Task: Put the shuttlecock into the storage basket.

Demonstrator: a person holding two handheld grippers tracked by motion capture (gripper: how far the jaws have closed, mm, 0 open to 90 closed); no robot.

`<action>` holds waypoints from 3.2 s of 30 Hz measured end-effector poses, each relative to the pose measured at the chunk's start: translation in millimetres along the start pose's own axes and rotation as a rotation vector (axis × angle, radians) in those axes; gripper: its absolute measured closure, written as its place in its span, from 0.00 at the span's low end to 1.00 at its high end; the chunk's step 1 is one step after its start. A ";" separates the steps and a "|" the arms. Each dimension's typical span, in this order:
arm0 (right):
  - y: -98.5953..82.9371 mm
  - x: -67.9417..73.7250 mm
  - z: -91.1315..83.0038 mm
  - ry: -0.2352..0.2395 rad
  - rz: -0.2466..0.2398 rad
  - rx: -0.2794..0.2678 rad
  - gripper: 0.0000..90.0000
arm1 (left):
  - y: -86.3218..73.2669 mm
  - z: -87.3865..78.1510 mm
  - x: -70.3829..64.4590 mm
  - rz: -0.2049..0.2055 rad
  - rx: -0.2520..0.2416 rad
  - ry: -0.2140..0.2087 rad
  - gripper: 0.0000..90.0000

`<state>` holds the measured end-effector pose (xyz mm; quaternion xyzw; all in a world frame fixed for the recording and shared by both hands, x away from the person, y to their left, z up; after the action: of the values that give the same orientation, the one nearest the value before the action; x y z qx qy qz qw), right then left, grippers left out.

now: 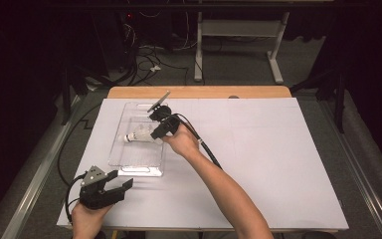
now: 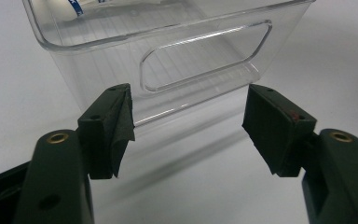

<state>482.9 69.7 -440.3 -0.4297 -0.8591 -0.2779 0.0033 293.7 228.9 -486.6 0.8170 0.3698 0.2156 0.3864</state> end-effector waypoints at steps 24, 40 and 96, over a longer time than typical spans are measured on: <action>-1.7 -1.6 -17.2 0.036 0.005 -0.067 0.70 | -0.3 0.1 0.7 -0.008 0.000 -0.002 0.38; -5.8 -11.4 -28.5 0.043 0.037 -0.116 0.60 | -0.5 0.2 1.6 -0.017 -0.003 -0.005 0.38; -40.1 -58.8 -48.2 0.029 0.098 -0.179 0.60 | -1.1 0.4 3.3 -0.037 -0.008 -0.004 0.38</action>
<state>479.1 -15.8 -432.9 -0.4656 -0.8086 -0.3595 -0.0091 295.6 231.8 -487.5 0.8088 0.3832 0.2085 0.3944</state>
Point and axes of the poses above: each handheld gripper's, and its own axes: z roughly forward along the jaws, y roughly out of its top, x roughly to its left, the point moved 5 cm from there along z, roughly forward along the jaws, and after that the axes turned 15 degrees about z, right-handed, at the moved point
